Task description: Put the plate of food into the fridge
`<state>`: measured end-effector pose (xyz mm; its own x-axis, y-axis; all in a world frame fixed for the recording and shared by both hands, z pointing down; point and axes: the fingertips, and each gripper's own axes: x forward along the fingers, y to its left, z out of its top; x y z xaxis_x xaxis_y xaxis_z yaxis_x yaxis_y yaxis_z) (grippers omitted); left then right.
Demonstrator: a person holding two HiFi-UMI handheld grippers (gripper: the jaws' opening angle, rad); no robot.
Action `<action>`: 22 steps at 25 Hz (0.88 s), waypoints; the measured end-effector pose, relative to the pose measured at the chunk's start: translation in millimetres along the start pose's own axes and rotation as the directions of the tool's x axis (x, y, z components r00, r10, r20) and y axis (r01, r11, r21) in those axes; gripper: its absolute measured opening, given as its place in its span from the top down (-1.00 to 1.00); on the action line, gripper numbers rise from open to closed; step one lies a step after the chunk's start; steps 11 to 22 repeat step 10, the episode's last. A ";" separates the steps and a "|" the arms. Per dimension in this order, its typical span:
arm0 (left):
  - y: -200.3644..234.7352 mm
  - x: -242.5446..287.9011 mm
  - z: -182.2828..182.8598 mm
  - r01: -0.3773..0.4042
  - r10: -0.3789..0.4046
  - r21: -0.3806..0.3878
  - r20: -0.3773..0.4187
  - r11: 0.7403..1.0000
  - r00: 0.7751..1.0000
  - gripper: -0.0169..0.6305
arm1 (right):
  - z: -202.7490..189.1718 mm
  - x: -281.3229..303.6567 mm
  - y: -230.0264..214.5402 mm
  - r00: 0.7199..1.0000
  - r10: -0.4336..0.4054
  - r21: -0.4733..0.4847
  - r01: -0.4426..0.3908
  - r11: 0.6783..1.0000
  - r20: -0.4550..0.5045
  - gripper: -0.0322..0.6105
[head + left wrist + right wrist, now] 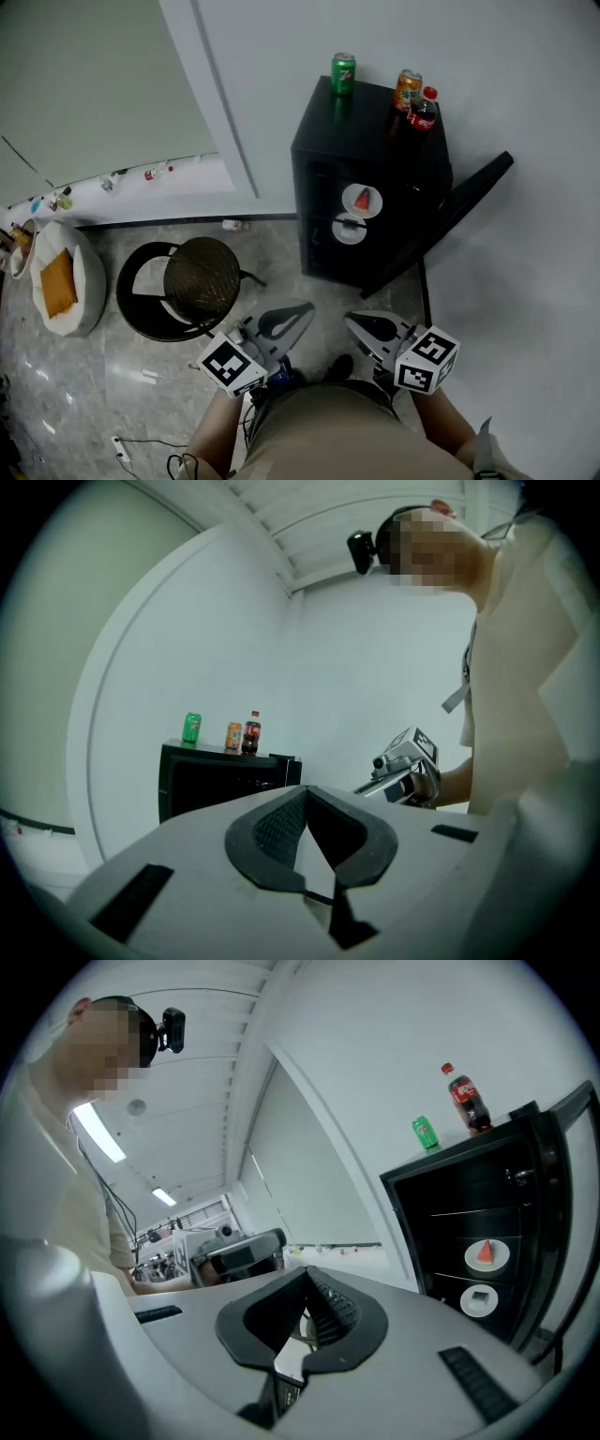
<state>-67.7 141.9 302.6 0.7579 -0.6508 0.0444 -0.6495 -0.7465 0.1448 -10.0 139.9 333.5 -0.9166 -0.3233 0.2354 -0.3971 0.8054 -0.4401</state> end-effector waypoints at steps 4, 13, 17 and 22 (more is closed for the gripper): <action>11.2 -43.0 11.9 -0.026 0.026 0.005 0.036 1.000 0.999 0.92 | 5.0 30.2 37.4 1.000 0.018 -0.045 -0.018 0.999 0.000 0.83; 31.9 -108.7 14.1 -0.086 0.085 0.047 0.037 0.995 0.996 0.92 | -2.4 77.4 78.8 0.999 0.043 -0.064 -0.044 0.997 -0.007 0.83; 31.9 -108.7 14.1 -0.086 0.085 0.047 0.037 0.995 0.996 0.92 | -2.4 77.4 78.8 0.999 0.043 -0.064 -0.044 0.997 -0.007 0.83; 31.9 -108.7 14.1 -0.086 0.085 0.047 0.037 0.995 0.996 0.92 | -2.4 77.4 78.8 0.999 0.043 -0.064 -0.044 0.997 -0.007 0.83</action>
